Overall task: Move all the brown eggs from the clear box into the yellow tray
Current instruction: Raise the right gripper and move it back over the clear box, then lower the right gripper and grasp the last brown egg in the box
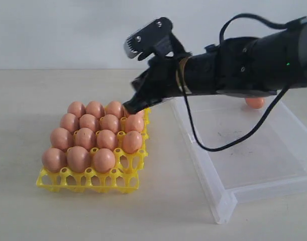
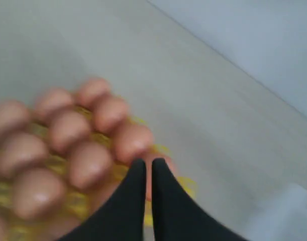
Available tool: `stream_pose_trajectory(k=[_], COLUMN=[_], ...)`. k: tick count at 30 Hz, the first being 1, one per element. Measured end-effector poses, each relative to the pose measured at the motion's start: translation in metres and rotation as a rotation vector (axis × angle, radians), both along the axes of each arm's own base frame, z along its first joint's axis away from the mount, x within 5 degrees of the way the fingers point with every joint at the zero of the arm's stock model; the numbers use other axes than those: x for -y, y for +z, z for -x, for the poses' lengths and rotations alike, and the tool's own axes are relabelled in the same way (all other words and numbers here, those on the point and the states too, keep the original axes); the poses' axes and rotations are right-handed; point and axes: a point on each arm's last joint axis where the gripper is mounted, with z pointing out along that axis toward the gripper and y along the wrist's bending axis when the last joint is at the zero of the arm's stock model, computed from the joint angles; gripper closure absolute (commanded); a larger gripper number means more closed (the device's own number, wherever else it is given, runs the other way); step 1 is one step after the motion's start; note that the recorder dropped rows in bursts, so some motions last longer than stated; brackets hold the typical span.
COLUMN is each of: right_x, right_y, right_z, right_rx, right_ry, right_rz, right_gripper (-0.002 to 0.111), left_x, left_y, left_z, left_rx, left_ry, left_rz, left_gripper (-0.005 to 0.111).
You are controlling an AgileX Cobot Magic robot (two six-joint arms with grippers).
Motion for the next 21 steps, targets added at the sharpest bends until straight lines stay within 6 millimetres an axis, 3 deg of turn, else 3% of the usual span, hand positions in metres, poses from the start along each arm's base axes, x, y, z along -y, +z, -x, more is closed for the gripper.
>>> stream_pose_trajectory(k=[5,9,11,15,18,20,21], right_x=[0.06,0.133,0.156,0.174,0.17,0.168,0.167], right_y=[0.016,0.022,0.028,0.013,-0.011,-0.02,-0.024], right_z=[-0.026,-0.056,-0.069,-0.096,-0.117,-0.127,-0.131], right_rx=[0.009,-0.127,-0.183,-0.406,-0.49,-0.5,-0.506], right_ry=[-0.365,-0.6,-0.634,-0.619,-0.594,-0.58,-0.575], right_rz=[0.264,0.168,0.172,0.265,0.302,0.317,0.326], right_gripper=[0.109,0.109,0.109,0.109,0.106,0.094,0.081], left_x=[0.0,0.0,0.0,0.0,0.0,0.0,0.0], left_y=[0.0,0.0,0.0,0.0,0.0,0.0,0.0], left_z=[0.0,0.0,0.0,0.0,0.0,0.0,0.0], left_rx=[0.0,0.0,0.0,0.0,0.0,0.0,0.0], left_ry=[0.0,0.0,0.0,0.0,0.0,0.0,0.0], left_rz=[0.0,0.0,0.0,0.0,0.0,0.0,0.0], left_gripper=[0.103,0.103,0.103,0.103,0.103,0.103,0.103])
